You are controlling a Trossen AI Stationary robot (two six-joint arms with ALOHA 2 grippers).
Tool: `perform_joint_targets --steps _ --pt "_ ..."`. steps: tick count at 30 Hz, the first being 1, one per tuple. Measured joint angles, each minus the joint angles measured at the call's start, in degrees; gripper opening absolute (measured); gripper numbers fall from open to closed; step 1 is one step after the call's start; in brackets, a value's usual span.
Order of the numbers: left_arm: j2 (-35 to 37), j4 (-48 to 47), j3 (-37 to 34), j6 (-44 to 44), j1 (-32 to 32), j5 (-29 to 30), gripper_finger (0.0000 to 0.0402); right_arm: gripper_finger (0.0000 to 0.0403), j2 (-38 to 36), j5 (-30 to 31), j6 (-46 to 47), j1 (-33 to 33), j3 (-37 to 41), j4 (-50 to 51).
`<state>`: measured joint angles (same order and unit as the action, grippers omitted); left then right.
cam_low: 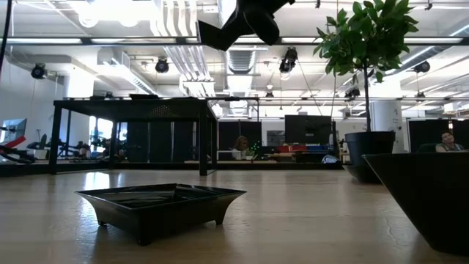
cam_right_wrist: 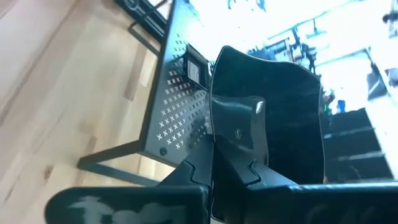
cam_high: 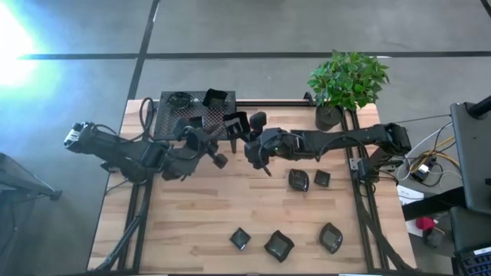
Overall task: Pick & Place Mini shaped plates
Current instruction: Stack the distorted square plate on top of the stacked distorted square plate on the shelf
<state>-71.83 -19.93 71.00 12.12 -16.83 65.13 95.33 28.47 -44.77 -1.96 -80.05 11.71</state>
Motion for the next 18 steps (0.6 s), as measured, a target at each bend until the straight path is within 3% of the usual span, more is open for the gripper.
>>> perform_joint_targets --steps 4,11,18 --pt "0.0 -0.58 0.0 2.56 0.54 -4.71 0.0084 0.0008 0.04 0.04 -4.22 -0.21 0.04 0.05" --pt "0.04 -4.43 0.0 8.47 0.73 -1.98 0.0084 0.0008 0.11 6.48 -8.21 -0.33 0.09 0.0" --pt "-0.34 -5.56 -0.17 11.97 1.52 -1.8 0.0084 0.0008 0.12 6.67 -11.84 -0.58 0.11 -0.13"
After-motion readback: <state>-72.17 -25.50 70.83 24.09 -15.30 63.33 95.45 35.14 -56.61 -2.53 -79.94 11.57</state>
